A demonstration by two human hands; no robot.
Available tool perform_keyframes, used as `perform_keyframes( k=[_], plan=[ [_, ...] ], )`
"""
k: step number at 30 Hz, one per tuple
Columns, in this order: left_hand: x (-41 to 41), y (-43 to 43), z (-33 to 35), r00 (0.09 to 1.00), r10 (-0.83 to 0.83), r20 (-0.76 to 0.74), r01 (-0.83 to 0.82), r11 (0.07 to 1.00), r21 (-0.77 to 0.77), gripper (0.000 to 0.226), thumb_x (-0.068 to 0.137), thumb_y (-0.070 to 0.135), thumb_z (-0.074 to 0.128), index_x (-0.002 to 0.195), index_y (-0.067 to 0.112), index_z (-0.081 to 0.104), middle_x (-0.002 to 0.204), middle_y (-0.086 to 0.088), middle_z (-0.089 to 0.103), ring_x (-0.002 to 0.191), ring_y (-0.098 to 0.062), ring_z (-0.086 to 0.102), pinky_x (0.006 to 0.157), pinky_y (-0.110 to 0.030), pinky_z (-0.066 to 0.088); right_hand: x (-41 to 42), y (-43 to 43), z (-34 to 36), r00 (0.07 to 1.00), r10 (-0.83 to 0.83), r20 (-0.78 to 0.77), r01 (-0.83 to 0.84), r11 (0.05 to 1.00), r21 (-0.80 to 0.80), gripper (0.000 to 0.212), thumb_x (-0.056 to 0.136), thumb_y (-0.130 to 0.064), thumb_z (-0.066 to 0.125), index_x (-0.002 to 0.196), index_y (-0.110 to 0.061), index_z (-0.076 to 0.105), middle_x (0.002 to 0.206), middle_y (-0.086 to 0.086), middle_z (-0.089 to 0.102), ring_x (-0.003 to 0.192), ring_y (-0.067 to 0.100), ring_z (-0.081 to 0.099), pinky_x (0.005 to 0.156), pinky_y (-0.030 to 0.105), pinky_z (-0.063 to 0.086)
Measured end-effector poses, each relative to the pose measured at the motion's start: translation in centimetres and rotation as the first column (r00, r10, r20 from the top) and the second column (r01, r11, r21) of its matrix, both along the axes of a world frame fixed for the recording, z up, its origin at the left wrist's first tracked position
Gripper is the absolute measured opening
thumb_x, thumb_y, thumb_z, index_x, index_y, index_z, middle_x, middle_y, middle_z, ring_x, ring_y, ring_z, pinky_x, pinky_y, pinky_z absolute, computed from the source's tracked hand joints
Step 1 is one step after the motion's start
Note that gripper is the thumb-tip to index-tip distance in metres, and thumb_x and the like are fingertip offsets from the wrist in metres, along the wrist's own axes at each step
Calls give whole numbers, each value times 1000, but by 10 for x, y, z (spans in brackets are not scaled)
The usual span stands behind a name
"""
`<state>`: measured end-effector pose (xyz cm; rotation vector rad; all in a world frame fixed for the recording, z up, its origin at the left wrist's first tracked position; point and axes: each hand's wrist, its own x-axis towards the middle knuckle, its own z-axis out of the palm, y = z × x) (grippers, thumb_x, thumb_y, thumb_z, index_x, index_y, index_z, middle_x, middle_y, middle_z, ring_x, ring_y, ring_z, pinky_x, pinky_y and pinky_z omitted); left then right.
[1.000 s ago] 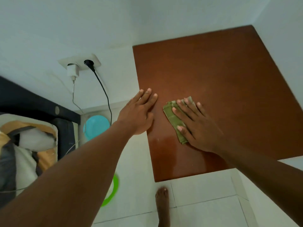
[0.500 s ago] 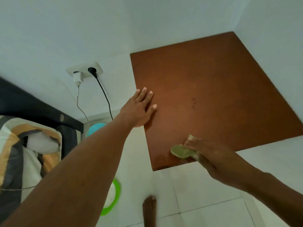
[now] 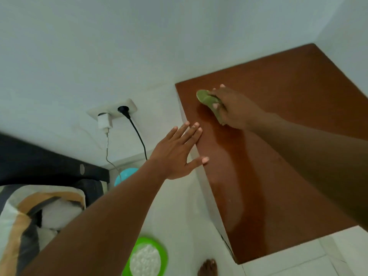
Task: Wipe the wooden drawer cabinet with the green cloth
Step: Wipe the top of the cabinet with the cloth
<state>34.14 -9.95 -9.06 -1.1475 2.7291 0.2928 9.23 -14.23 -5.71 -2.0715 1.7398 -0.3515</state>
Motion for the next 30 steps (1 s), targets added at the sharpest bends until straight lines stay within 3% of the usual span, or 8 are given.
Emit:
perform_keyframes(
  k=[3,8,15,19,22,25,28,30],
  plan=[
    [3,-2,-7,997,-14,-73,16,1000,25,92,93,80,14,161,23,-4,169,5,-10,154,-14,-16,127,-40,0,17,-20,-13,979,69,-190,-64,997,30,58,105,-41,42,158,-20,30,168,6,22,158,29,7,125,52,11],
    [5,-6,-16,987,14,-161,-5,999,51,88,95,76,20,162,21,2,170,4,-4,155,-14,-11,127,-39,3,35,-6,-49,930,37,-365,-67,995,-69,63,106,-49,16,163,-21,9,171,6,8,159,28,1,129,48,3],
    [4,-11,-3,986,26,-162,-10,995,100,81,95,66,6,162,20,13,170,3,6,156,-16,-1,127,-40,6,30,82,-48,945,51,-323,-64,998,-28,63,106,-47,16,163,-20,9,171,4,5,159,24,-2,128,49,8],
    [2,-8,-1,988,57,-143,-43,994,97,78,95,61,1,162,22,13,170,4,5,156,-17,0,127,-39,5,30,153,-44,939,151,-309,-154,988,15,62,107,-44,17,163,-19,7,171,5,3,159,25,-5,128,51,12],
    [-2,-5,0,988,97,-120,-84,991,108,74,98,60,5,162,22,11,170,5,2,156,-17,-2,127,-41,6,28,206,-43,934,249,-256,-253,967,16,58,108,-41,17,162,-19,13,171,3,8,159,24,2,128,49,14],
    [-9,0,0,988,131,-83,-122,987,101,72,101,61,8,162,23,9,170,5,0,156,-19,-1,127,-42,6,22,260,-45,949,284,-136,-294,954,-60,51,108,-29,26,158,-21,30,167,0,25,157,21,17,127,44,19],
    [-13,3,2,985,167,-41,-163,982,94,72,102,62,9,162,23,6,170,5,-2,156,-19,-2,127,-42,5,17,302,-48,969,249,-1,-245,955,-169,48,98,-12,47,146,-18,47,154,-1,48,150,17,35,118,42,39],
    [-17,6,4,984,180,-6,-178,980,93,74,101,64,8,162,23,4,170,5,-4,156,-19,-3,127,-42,3,15,322,-44,970,243,17,-236,957,-171,55,85,-2,64,137,-19,55,142,-2,61,138,15,47,100,41,56]
  ],
)
